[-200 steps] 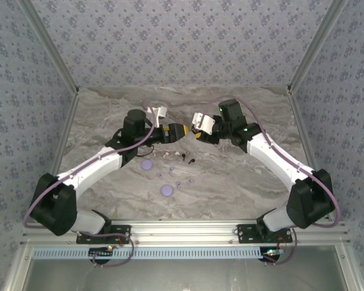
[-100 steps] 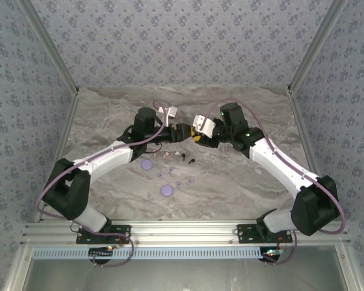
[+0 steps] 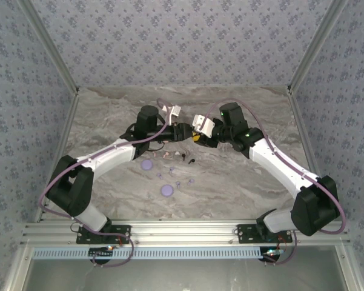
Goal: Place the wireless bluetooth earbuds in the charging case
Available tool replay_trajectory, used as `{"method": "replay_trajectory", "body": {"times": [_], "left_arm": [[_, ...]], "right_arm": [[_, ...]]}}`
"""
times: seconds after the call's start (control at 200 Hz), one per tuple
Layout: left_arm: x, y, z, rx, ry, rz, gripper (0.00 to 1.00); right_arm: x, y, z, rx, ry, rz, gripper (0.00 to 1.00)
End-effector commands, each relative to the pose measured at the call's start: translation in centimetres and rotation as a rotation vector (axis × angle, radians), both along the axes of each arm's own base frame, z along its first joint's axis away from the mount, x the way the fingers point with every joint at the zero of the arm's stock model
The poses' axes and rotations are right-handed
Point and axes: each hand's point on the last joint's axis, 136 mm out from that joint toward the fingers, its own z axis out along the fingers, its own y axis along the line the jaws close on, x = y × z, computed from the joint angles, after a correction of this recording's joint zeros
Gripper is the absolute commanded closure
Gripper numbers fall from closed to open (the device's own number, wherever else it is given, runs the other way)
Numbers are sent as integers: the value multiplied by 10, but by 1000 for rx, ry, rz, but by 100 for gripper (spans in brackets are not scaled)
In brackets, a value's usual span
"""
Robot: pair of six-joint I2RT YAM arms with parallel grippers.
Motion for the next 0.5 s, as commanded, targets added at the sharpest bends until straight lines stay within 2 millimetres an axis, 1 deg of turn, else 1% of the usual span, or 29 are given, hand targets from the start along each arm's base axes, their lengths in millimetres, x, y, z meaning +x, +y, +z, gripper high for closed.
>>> {"method": "replay_trajectory", "body": {"times": [0.0,0.36,0.495], "left_arm": [[-5,-9,14,-35,-38,-58,60],[-10,-9,14,-25,-39,-90,65],[-12,-9,14,-23,-36,-100,69]], "right_arm": [[1,0,10,9,-28,-7,56],[6,-6,5,-43,-51,-25,55],[7,-7,5,-47,-51,-29,54]]}}
